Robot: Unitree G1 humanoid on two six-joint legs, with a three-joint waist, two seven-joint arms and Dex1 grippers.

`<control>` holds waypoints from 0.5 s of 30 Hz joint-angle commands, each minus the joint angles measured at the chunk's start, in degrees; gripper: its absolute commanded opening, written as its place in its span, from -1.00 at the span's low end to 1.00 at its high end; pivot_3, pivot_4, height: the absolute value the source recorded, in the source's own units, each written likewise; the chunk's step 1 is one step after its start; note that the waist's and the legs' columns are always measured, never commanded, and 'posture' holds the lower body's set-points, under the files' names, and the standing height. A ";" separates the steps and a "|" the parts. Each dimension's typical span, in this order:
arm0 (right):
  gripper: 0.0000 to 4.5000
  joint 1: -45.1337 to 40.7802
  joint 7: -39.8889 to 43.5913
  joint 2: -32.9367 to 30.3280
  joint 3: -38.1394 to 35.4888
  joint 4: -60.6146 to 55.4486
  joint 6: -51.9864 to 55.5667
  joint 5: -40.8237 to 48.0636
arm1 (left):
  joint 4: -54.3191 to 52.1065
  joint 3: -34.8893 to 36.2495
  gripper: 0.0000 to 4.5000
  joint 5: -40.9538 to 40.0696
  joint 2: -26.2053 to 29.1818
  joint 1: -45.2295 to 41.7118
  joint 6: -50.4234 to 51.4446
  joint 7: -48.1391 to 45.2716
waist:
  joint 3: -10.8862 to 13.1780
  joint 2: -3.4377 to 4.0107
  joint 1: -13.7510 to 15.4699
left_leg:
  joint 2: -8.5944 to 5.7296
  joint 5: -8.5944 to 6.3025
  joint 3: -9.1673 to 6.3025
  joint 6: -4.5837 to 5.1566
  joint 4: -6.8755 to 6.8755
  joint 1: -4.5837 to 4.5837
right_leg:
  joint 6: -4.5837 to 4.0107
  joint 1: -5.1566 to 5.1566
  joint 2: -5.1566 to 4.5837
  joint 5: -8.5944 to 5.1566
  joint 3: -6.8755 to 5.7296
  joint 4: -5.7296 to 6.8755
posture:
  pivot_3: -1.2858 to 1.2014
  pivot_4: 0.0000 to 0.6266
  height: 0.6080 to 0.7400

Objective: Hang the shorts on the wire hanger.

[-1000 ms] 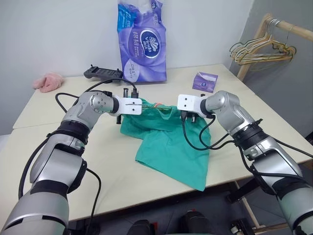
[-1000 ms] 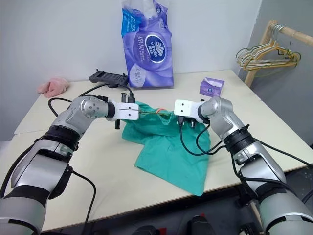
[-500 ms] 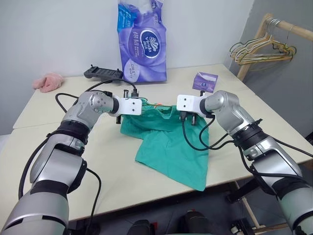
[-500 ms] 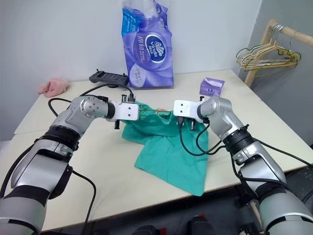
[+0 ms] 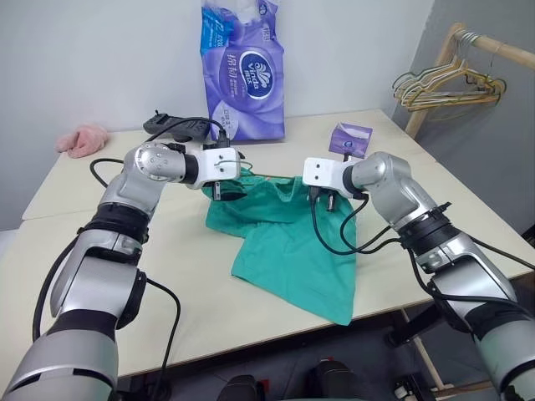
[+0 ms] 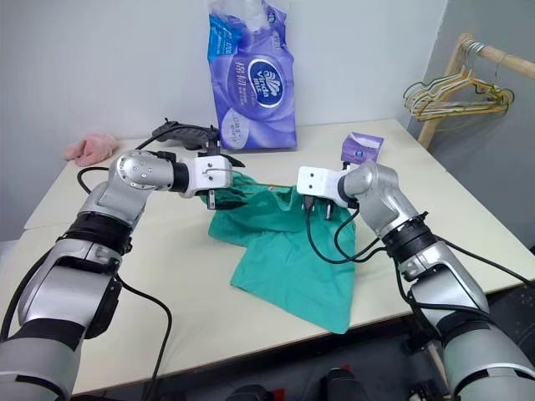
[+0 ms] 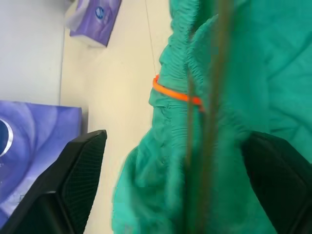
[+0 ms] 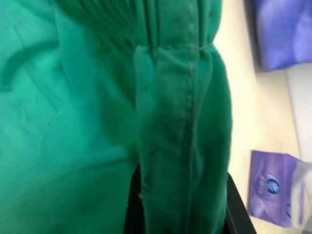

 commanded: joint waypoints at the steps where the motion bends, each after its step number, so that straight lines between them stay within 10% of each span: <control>1: -1.00 1.74 0.90 -2.77 -3.60 -5.03 1.35 1.64 | -1.53 3.70 1.00 -4.25 3.34 2.44 -0.32 -4.34 | 0.00 0.00 -0.14 | 0.00 0.00 0.00 0.00 0.00 0.00 | 0.00 0.00 0.00 0.00 0.00 0.00 | -0.02 -0.93 1.00; 15: -1.00 14.66 4.39 -11.76 -12.18 -22.60 15.63 8.88 | -10.23 13.83 1.00 -18.94 -1.09 6.32 7.01 -4.94 | 0.00 -0.01 1.16 | 0.00 -0.01 -0.05 0.02 0.05 -0.02 | 0.00 0.09 -0.01 0.00 -0.05 -0.09 | -0.02 -0.95 1.00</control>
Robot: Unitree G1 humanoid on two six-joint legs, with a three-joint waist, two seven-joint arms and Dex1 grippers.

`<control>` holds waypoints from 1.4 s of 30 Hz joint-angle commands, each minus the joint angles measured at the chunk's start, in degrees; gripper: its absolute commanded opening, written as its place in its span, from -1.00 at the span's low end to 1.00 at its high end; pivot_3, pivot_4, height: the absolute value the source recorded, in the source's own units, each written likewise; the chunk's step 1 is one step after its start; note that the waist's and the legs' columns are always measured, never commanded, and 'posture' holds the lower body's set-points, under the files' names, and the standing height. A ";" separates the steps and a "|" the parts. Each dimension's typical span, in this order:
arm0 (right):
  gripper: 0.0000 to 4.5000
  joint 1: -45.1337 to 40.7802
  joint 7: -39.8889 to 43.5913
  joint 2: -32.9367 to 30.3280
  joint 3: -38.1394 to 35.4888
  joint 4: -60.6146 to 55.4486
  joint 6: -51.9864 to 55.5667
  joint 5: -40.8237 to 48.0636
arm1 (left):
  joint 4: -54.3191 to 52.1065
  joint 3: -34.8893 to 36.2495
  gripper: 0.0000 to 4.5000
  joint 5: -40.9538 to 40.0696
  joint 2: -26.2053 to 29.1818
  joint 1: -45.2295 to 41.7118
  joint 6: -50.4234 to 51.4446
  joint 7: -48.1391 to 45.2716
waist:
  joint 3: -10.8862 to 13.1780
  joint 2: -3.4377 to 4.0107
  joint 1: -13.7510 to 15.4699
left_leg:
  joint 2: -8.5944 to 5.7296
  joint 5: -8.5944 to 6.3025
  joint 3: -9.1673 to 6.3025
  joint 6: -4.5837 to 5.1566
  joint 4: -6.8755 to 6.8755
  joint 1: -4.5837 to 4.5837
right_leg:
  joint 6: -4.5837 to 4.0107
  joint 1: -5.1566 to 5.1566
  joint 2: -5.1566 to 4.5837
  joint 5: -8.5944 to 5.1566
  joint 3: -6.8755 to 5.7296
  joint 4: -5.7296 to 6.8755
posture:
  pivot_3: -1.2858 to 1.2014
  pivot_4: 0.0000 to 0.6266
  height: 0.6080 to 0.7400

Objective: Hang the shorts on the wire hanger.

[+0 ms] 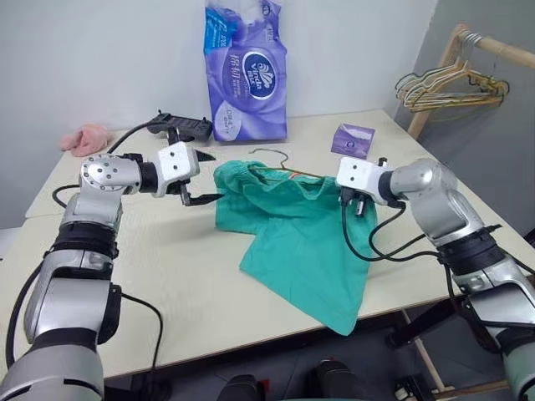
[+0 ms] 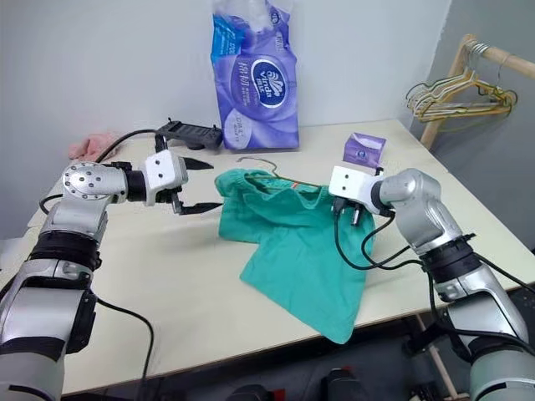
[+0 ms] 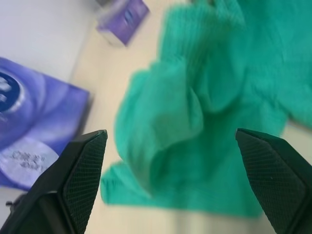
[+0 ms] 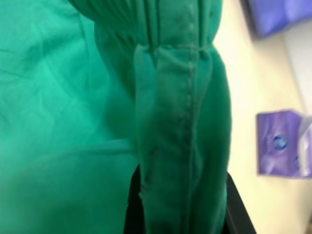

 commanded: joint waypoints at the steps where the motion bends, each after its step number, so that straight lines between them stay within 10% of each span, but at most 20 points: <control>1: -1.00 3.80 0.57 -2.58 -5.86 -7.34 7.15 3.44 | -11.70 2.93 1.00 -8.07 -3.01 3.02 7.67 -0.96 | 0.00 0.01 0.07 | -0.01 0.00 0.03 0.00 0.00 0.00 | 0.00 0.00 0.00 0.00 0.03 0.02 | -0.02 -0.95 1.00; 12: -1.00 19.44 -16.30 0.52 -34.48 -23.39 35.54 8.62 | -39.53 -1.70 1.00 -19.81 -20.03 13.86 33.65 8.69 | -0.28 0.18 0.44 | 0.00 0.00 0.06 0.00 0.02 0.13 | 0.01 0.14 0.03 0.00 0.11 0.05 | -0.12 -1.00 1.00; 29: -1.00 10.51 -52.63 4.94 -66.18 -16.47 46.52 3.92 | -13.88 -13.53 1.00 -5.15 -48.71 -7.12 14.02 16.24 | -1.39 1.80 -5.59 | -0.14 -0.15 0.36 0.28 -0.72 0.77 | 0.38 1.12 0.41 -0.27 0.47 -0.85 | -0.21 -1.00 1.00; 42: -1.00 2.93 -62.09 2.27 -72.31 -8.46 46.88 6.26 | -6.58 -14.13 1.00 -6.07 -53.83 -12.41 7.89 14.22 | -1.63 2.21 -10.32 | -0.22 -0.71 1.56 1.20 -0.91 1.33 | 1.35 1.21 0.48 -0.92 1.73 -0.86 | -0.23 -1.00 1.00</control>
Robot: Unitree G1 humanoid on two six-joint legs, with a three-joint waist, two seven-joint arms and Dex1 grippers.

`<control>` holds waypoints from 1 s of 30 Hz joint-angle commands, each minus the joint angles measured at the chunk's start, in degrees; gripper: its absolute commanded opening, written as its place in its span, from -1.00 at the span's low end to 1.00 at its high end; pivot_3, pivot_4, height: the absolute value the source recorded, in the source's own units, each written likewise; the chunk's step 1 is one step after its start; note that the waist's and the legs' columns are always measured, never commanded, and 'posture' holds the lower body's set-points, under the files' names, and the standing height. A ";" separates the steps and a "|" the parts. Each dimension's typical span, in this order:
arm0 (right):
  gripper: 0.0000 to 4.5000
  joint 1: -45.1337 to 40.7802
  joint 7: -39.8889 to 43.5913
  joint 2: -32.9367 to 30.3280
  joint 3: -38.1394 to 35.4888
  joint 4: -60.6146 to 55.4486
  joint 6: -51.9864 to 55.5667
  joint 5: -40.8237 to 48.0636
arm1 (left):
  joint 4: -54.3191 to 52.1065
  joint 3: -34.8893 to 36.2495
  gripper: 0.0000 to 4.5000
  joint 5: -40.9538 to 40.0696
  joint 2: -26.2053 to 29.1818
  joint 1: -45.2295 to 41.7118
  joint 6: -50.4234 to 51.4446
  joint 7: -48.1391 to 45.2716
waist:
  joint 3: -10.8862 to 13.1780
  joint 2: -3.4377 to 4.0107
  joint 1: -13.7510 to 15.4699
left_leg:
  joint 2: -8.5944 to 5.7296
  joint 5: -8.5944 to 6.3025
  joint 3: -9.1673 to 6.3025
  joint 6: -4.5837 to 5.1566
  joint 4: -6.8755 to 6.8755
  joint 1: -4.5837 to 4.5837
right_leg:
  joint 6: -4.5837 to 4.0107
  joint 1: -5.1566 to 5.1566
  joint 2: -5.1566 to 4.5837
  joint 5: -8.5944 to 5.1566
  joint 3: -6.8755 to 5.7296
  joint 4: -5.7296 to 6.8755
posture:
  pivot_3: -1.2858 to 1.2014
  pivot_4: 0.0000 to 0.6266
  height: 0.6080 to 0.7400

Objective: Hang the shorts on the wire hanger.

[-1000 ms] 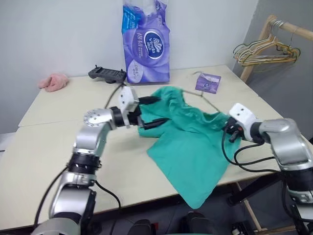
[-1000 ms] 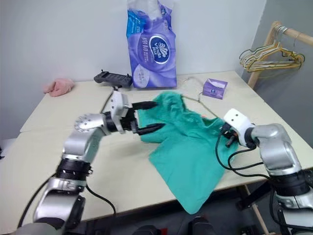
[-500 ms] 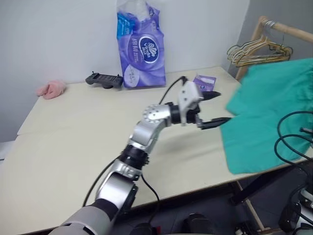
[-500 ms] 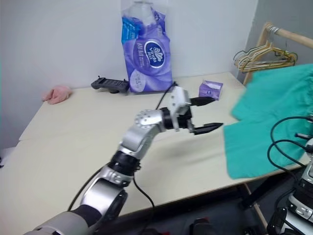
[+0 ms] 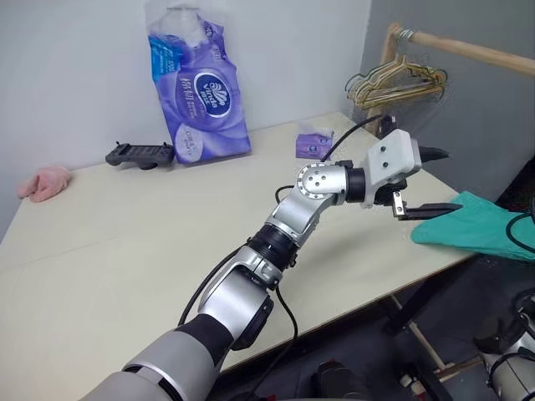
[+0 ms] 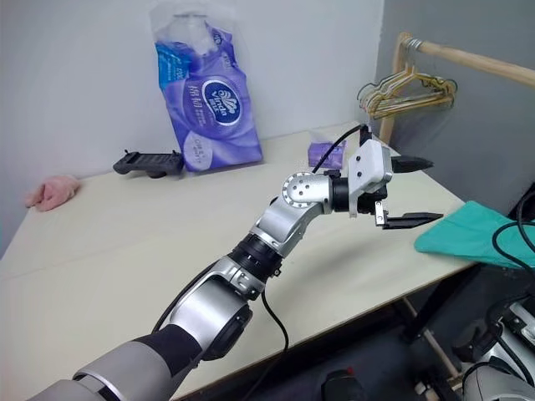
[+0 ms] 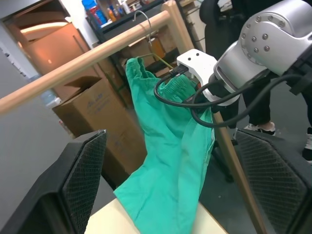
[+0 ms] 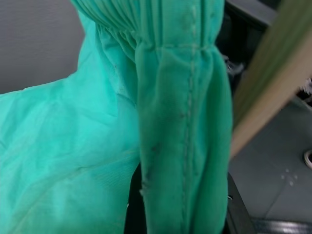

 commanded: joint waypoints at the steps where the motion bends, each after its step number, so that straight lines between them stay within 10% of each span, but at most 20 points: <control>1: -0.74 -2.68 -0.79 -1.06 0.06 -1.16 -0.21 1.95 | 0.16 0.40 1.00 -0.68 -6.22 -2.97 -1.24 0.25 | 0.00 0.00 -0.32 | 0.00 -0.02 0.01 0.02 0.00 0.00 | 0.02 0.00 0.00 -0.01 0.02 -0.01 | -0.23 -1.00 1.00; 13: 0.92 -2.95 -4.93 -0.79 0.80 -1.69 -1.14 2.19 | 1.82 1.52 1.00 -0.76 -5.07 -4.70 -1.29 0.86 | 0.01 -0.02 -0.25 | -0.03 -0.07 0.03 0.03 0.01 0.01 | 0.11 0.00 -0.03 -0.04 0.07 -0.01 | -0.21 -1.00 1.00; 23: 0.92 -3.88 -14.02 16.97 22.37 -39.31 13.90 -6.71 | 3.75 2.90 1.00 -0.73 -3.18 -5.50 -1.53 0.49 | -0.07 0.11 -0.60 | 0.04 -0.12 -0.02 -0.07 0.02 0.02 | 0.16 -0.04 0.04 -0.07 0.08 0.03 | -0.22 -1.00 1.00; 30: 0.92 -5.07 -3.57 23.76 34.42 -39.47 14.05 1.93 | 3.37 6.92 1.00 -0.26 2.98 -4.36 -0.02 2.64 | -0.11 0.07 -1.34 | -0.05 -0.15 -0.12 -0.11 0.12 0.07 | 0.19 -0.05 -0.15 -0.07 -0.04 -0.06 | -0.21 -0.97 1.00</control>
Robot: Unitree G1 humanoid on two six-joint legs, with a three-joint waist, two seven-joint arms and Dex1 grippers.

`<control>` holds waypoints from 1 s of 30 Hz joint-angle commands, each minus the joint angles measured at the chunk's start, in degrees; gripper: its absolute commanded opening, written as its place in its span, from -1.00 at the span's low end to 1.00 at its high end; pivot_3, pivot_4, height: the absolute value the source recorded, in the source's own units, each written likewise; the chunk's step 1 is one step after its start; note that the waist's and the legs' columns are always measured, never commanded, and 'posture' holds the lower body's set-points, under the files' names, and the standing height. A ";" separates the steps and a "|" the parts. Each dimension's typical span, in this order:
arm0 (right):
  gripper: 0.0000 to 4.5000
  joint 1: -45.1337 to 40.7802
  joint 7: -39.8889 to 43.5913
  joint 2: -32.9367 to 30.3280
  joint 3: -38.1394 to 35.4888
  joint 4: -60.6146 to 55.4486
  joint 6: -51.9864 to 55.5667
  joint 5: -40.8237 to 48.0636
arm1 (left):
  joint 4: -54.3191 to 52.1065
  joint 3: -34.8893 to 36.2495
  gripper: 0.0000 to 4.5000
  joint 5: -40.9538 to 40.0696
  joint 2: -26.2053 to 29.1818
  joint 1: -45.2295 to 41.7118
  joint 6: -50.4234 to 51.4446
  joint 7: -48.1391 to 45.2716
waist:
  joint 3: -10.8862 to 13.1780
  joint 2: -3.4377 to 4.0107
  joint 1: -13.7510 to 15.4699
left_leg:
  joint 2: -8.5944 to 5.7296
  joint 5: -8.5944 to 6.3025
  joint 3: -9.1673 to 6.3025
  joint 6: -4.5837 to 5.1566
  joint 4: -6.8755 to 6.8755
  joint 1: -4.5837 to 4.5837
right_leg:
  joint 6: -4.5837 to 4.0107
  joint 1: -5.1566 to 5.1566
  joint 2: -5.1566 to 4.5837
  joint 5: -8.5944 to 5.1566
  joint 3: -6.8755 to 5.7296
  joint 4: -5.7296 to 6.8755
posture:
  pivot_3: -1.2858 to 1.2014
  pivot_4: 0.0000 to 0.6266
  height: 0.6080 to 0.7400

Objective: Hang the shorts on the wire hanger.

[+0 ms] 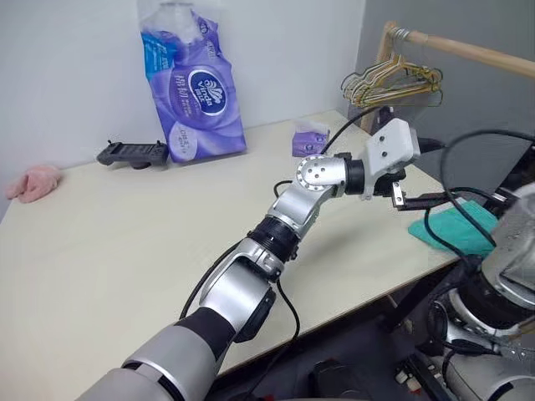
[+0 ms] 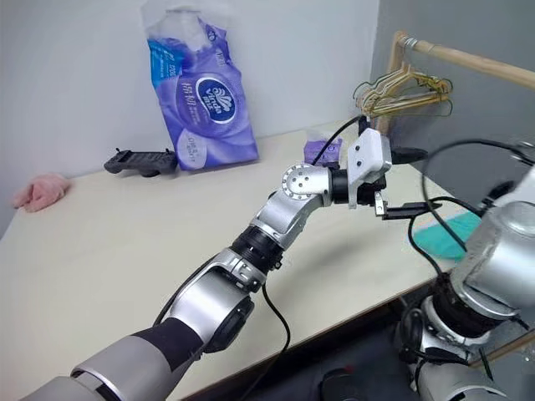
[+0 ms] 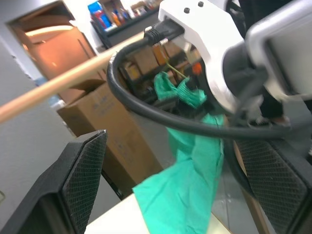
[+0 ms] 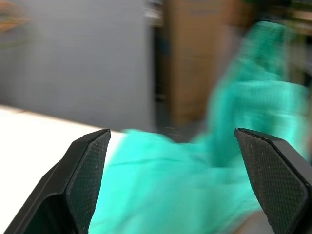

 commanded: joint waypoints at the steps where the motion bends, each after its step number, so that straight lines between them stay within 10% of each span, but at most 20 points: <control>1: 0.92 -0.02 7.95 2.47 4.58 1.26 -3.13 7.26 | -1.21 4.87 1.00 0.20 3.66 -0.19 0.99 4.76 | 0.01 -0.01 -0.78 | 0.00 0.00 -0.01 0.00 0.00 0.00 | 0.00 0.01 -0.07 0.00 -0.01 0.01 | -0.21 -0.97 1.00; 8: 0.92 5.06 14.92 2.83 6.38 20.05 -28.40 13.90 | -12.85 13.17 1.00 3.65 14.33 17.06 12.13 25.12 | 0.02 -0.02 -0.84 | 0.03 -0.02 -0.25 -0.04 -0.05 0.08 | -0.32 0.02 -0.22 0.20 -0.14 0.13 | -0.11 -0.95 1.00; 14: 0.92 -0.69 14.77 5.05 5.66 34.64 -37.26 19.28 | -36.00 12.09 1.00 6.00 23.25 37.92 21.01 25.11 | 0.13 -0.13 1.25 | 0.13 -0.04 -0.39 -0.12 -0.10 0.15 | -0.52 -0.06 -0.20 0.31 -0.24 0.34 | 0.00 -0.92 1.00; 21: 0.92 -4.17 17.65 5.47 11.15 37.82 -37.39 23.55 | -42.32 15.15 1.00 3.20 27.11 39.84 27.09 29.83 | 0.15 -0.34 8.87 | 0.08 -0.05 -0.49 -0.23 0.00 0.08 | -0.69 -0.02 -0.30 0.43 -0.43 0.22 | 0.04 -0.93 1.00; 30: 0.92 -4.26 18.25 4.20 15.14 45.11 -43.24 23.21 | -46.38 13.46 1.00 -8.40 30.78 38.86 34.76 21.70 | 0.13 -0.37 11.23 | 0.08 -0.06 -0.48 -0.35 -0.01 0.03 | -0.72 -0.08 -0.29 0.43 -0.45 0.18 | 0.04 -0.94 1.00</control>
